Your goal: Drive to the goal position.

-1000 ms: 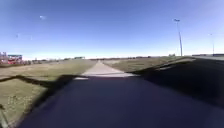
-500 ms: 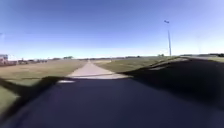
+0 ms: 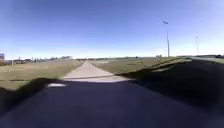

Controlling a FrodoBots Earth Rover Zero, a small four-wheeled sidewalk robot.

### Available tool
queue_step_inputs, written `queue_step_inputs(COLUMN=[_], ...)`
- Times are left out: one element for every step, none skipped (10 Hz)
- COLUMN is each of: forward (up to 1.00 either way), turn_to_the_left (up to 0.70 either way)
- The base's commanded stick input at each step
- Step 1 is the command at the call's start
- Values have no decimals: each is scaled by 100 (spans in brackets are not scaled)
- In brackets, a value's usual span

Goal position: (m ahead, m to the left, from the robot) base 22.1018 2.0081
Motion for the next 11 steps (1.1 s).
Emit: queue_step_inputs(forward=[100,100,100,100,100,100,100,100,100,100,100], turn_to_the_left=[0,39,40,40,40,17,10,3,0,0,0])
